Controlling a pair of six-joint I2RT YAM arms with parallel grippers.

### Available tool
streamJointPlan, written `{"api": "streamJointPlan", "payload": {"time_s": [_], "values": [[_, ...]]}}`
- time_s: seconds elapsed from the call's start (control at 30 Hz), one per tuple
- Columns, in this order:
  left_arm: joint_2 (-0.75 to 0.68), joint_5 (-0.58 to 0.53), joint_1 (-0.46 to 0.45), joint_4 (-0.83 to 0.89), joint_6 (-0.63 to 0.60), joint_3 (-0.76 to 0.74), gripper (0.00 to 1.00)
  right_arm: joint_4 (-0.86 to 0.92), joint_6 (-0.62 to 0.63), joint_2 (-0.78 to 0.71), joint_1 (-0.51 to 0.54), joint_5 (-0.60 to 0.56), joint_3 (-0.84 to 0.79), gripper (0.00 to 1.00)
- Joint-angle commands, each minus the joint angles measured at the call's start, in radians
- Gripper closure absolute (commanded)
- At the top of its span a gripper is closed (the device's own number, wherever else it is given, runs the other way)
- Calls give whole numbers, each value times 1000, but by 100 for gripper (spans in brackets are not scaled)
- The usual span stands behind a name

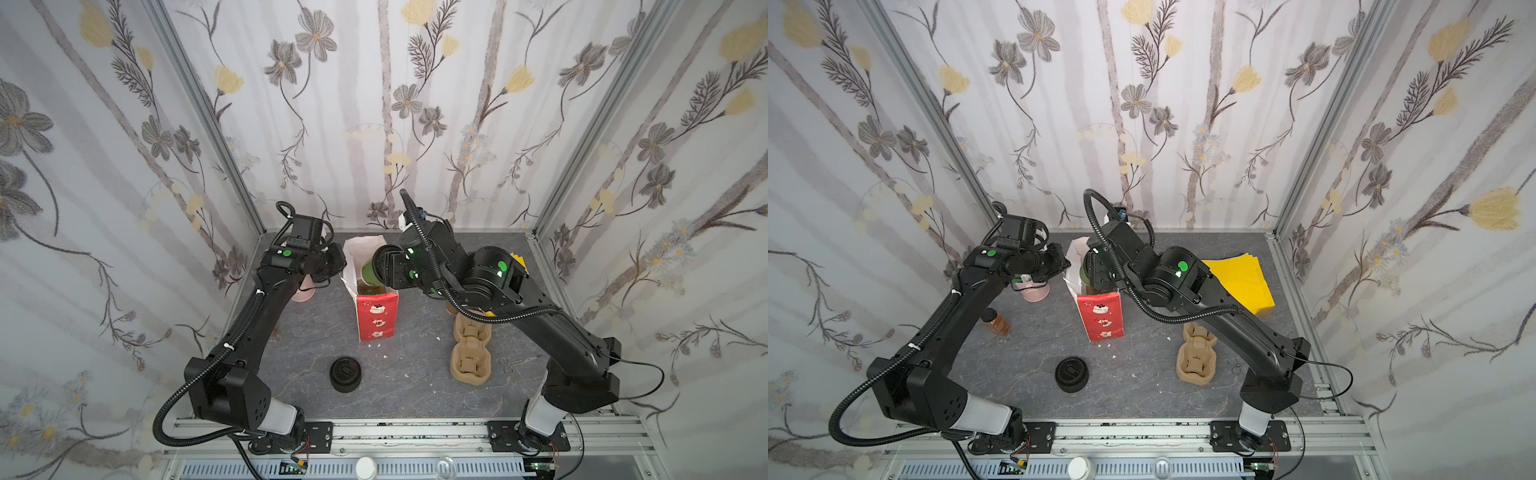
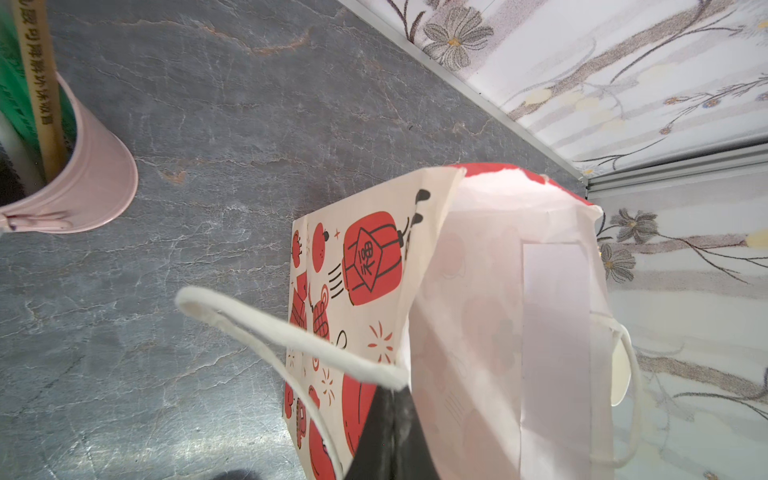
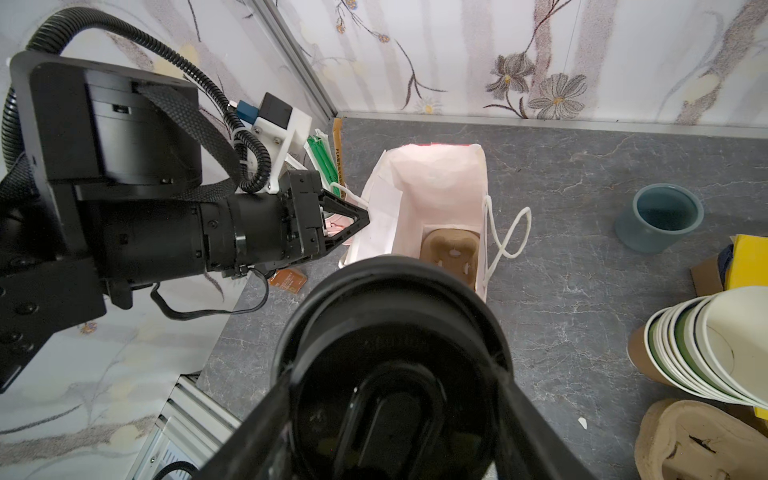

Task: Pack the takeout coffee

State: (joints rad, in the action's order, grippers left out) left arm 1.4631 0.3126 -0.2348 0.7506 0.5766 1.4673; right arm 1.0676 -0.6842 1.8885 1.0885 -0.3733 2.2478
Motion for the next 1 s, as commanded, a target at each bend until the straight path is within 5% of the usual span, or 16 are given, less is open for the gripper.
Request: {"api": "streamJointPlan", "payload": {"time_s": [0.0, 0.97], "values": [[-16, 27, 1, -44, 38, -23, 100, -30, -20, 12, -2, -21, 4, 41], [-257, -20, -63, -206, 314, -252, 100, 119, -7, 91, -10, -22, 75, 42]]}}
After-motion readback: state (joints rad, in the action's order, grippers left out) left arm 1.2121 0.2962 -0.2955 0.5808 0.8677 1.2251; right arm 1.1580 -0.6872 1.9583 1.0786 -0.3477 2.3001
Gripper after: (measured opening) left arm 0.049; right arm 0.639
